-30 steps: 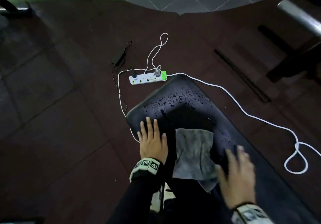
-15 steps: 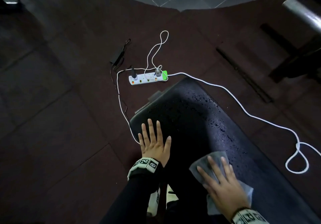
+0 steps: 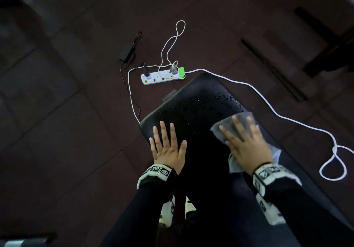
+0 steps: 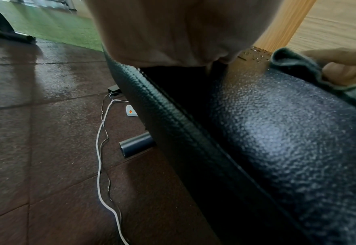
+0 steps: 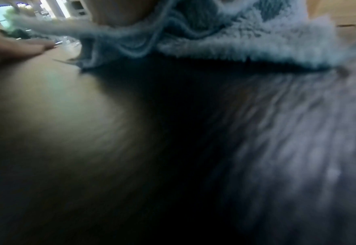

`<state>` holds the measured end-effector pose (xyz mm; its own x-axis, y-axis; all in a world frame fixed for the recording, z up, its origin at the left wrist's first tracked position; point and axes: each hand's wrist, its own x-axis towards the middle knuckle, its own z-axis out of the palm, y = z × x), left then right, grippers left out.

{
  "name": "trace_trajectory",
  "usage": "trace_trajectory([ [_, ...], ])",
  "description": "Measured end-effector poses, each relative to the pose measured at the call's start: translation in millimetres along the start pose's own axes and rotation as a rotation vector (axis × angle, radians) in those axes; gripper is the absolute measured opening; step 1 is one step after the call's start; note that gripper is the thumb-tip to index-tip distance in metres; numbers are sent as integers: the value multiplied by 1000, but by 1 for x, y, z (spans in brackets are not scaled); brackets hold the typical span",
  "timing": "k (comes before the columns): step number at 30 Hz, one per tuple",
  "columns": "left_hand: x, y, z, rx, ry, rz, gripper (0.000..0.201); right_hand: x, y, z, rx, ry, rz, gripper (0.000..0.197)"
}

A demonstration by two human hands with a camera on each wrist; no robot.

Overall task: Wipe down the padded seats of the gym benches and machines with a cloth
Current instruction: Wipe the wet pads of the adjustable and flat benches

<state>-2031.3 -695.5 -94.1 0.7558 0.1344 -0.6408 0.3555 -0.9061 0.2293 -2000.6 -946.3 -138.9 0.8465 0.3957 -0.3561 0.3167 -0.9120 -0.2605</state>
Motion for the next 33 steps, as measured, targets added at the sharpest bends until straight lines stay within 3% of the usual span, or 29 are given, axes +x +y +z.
trace_trajectory([
  [2, 0, 0, -1, 5, -3, -1, 67, 0, 15, -11, 22, 88, 94, 49],
  [6, -1, 1, -3, 14, -20, -8, 68, -40, 42, -6, 12, 214, 114, 51],
  [10, -1, 1, -3, 15, -32, -11, 70, -99, 41, 19, -112, 73, 135, 52],
  [14, -1, 1, -3, 14, -27, -9, 69, -129, -12, 37, -100, 50, -3, 48],
  [17, -2, 4, -4, 19, -21, -23, 69, -117, -51, 36, -31, 39, -142, 48],
  [20, -3, 6, -6, 21, -25, -31, 71, -71, -62, 17, 20, 33, -153, 50],
  [23, -2, 5, -6, 26, -39, -30, 71, -19, -46, 0, 14, 53, -86, 47],
  [26, -1, 4, -6, 27, -41, -24, 69, 9, 4, -3, -32, -70, -22, 60],
  [28, -1, 4, -5, 27, -40, -19, 70, 7, 28, -8, -2, -40, 70, 56],
  [31, -1, 3, -5, 25, -37, -22, 71, -29, 39, -14, 23, 144, 218, 49],
  [33, -1, 3, -5, 24, -34, -24, 70, -65, 46, -3, -31, 190, 205, 49],
])
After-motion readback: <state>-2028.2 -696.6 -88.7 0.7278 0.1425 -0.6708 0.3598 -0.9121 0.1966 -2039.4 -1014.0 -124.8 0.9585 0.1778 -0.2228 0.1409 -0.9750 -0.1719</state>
